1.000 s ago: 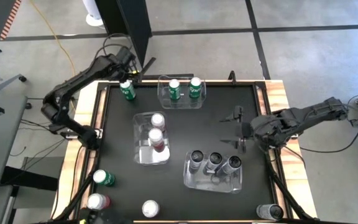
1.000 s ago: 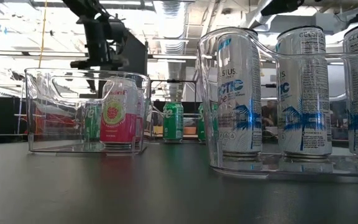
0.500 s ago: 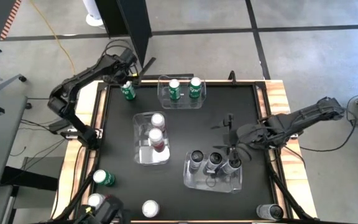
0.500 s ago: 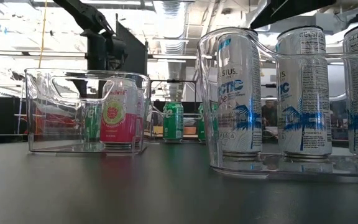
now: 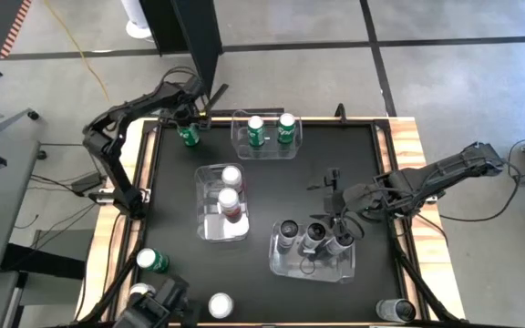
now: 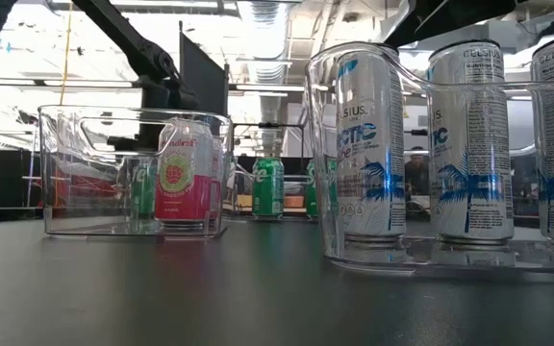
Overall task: Sort soda cans
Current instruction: Put the green soda can into the top transparent bin
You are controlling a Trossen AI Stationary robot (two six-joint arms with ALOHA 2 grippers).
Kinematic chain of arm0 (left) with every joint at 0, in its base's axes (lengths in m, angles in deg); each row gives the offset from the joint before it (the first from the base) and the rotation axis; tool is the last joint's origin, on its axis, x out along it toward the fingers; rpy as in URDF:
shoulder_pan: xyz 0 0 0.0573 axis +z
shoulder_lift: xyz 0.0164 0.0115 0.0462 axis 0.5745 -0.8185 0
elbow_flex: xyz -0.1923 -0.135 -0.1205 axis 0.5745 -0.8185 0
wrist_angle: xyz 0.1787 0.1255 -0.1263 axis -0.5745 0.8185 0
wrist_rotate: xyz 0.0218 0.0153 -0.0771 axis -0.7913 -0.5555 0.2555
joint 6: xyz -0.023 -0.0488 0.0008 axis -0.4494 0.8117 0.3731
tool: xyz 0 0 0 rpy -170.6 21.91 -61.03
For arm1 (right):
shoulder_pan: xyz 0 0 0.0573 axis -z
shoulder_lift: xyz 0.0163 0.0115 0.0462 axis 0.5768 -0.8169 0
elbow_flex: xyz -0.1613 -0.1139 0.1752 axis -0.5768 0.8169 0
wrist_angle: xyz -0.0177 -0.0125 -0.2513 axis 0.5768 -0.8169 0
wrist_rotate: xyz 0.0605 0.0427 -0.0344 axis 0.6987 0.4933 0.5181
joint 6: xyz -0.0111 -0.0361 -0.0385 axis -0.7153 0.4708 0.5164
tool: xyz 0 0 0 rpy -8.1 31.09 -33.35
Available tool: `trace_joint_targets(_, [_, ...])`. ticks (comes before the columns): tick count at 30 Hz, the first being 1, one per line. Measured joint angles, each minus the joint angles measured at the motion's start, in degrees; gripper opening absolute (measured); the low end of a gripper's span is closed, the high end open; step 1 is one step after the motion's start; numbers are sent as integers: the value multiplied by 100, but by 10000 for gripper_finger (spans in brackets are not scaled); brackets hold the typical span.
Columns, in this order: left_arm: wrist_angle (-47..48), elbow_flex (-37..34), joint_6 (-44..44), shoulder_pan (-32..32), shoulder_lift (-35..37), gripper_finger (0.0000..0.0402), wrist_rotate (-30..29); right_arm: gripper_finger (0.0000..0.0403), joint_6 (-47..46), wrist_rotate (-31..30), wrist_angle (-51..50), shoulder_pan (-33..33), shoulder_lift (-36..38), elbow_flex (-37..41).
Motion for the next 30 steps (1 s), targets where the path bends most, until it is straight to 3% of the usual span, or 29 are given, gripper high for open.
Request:
trace_joint_targets(7, [-169,-74,-157,16,-158,381,114,379,-9,0,2,2,2,0])
trace_joint_targets(13, [-195,-70,-176,18,-158,298,170,379,-22,0,54,2,2,0])
trace_joint_targets(23, [7,-42,-529,-66,-95,297,253,379,-153,0,98,3,4,0])
trace_joint_targets(30, [284,304,-722,-270,443,297,227,379,-262,-1,116,13,4,0])
